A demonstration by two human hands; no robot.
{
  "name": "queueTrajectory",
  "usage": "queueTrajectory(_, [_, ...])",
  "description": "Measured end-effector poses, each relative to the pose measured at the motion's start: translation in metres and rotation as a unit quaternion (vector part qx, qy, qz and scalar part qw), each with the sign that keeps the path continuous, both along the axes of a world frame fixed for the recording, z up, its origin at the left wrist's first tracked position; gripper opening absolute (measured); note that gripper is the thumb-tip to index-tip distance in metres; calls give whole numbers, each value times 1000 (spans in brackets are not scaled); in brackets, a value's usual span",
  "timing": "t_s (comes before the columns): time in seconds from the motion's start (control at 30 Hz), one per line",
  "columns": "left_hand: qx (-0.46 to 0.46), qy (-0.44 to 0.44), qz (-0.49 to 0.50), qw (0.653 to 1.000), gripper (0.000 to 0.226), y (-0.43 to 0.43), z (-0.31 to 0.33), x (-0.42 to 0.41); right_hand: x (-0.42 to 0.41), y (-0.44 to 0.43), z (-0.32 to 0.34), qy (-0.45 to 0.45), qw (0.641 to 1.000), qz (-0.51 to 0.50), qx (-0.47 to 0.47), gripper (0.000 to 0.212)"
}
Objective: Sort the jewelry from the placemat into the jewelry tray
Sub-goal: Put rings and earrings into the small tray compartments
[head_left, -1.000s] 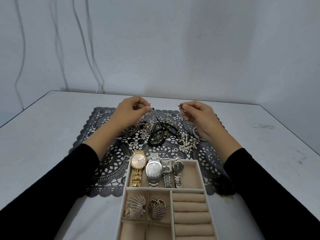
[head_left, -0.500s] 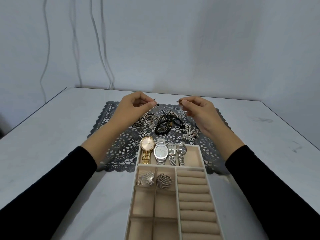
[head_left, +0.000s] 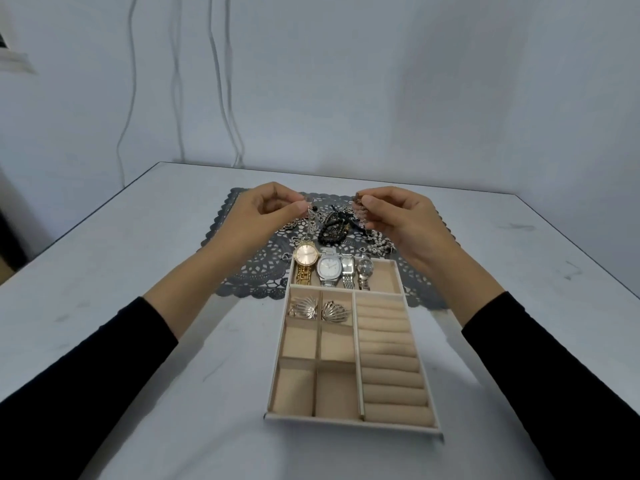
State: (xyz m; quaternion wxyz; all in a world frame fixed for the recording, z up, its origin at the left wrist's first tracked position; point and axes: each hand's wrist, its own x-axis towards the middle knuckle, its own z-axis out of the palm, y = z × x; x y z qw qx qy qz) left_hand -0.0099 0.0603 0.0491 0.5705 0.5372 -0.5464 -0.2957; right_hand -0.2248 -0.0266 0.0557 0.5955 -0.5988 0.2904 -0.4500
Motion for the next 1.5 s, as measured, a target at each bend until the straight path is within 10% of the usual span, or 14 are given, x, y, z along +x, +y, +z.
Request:
queueTrajectory(0.97, [-49,80,-34,995,18,86,-12,-12,-23,98,1,294,918,260,-63,19])
queueTrajectory(1.5, [-60,100,-35,993,18,83,-11,-9,-15,104,6,452,840,201,-222,15])
